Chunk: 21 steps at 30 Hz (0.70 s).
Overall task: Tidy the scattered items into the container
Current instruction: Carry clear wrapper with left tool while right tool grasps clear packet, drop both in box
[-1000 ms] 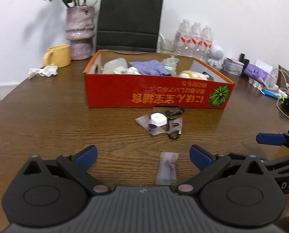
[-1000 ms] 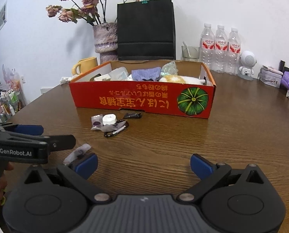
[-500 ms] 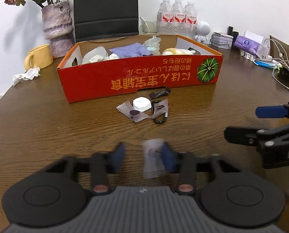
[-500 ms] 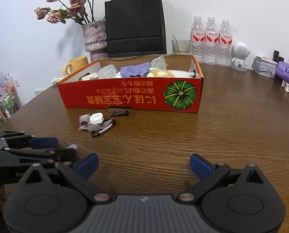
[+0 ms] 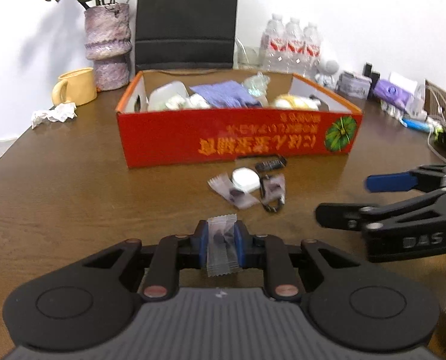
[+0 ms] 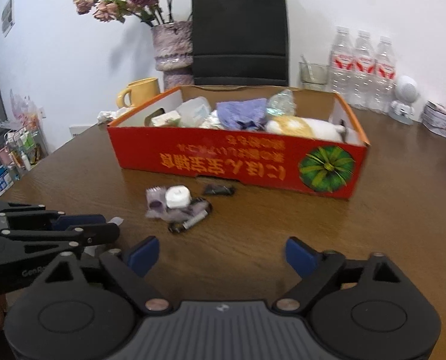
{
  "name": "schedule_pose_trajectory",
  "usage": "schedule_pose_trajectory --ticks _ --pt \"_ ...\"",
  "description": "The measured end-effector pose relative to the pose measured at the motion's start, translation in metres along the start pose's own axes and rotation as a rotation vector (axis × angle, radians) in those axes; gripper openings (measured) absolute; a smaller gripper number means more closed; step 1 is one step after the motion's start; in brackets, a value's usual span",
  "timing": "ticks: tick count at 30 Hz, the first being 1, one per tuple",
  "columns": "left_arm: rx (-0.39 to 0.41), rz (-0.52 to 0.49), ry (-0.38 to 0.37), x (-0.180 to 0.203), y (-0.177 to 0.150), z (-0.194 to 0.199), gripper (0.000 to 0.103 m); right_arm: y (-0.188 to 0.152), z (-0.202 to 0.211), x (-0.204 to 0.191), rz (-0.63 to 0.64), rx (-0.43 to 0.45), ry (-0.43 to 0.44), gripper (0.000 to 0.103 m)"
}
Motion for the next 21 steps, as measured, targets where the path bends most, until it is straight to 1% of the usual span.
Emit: schedule_pose_trajectory --ticks 2,4,5,10,11,13,17,18,19,20,21 --pt "0.018 0.012 0.004 -0.009 0.005 0.000 0.019 0.008 -0.008 -0.009 0.008 -0.001 0.013 0.076" --pt "0.030 0.022 0.003 -0.017 0.009 -0.002 0.019 0.017 -0.019 -0.017 0.012 -0.009 0.021 0.065" --pt "0.034 0.027 0.002 -0.021 0.011 -0.003 0.019 0.020 -0.024 -0.020 0.010 -0.017 0.020 0.062" --pt "0.046 0.046 -0.007 -0.036 0.014 -0.008 0.019 0.025 -0.054 -0.031 -0.008 -0.084 0.011 0.039" --pt "0.046 0.051 -0.009 -0.038 0.014 -0.008 0.019 0.023 -0.058 -0.033 -0.001 -0.100 0.001 0.037" --pt "0.051 0.059 -0.013 -0.042 0.014 -0.009 0.019 0.021 -0.060 -0.038 0.032 -0.096 -0.025 0.031" --pt "0.061 0.077 -0.018 -0.047 0.013 -0.009 0.019 0.018 -0.055 -0.040 0.045 -0.094 -0.013 0.029" --pt "0.062 0.080 -0.019 -0.048 0.013 -0.009 0.019 0.017 -0.053 -0.039 0.043 -0.092 -0.011 0.027" --pt "0.063 0.082 -0.020 -0.049 0.013 -0.010 0.019 0.017 -0.051 -0.038 0.035 -0.089 -0.006 0.017" --pt "0.063 0.084 -0.022 -0.049 0.013 -0.010 0.019 0.018 -0.049 -0.036 0.027 -0.085 0.001 0.015" --pt "0.063 0.085 -0.025 -0.049 0.013 -0.010 0.019 0.019 -0.047 -0.035 0.018 -0.085 0.005 0.015"
Point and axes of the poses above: each gripper's, at about its wrist camera, not at the fingertips, and z roughly against the way its jaws point, x to its right, y to its top, the point moved 5 cm from there along -z, roughly the way its jaws point, and after that the axes turned 8 degrees about -z, right-handed, at the moved point
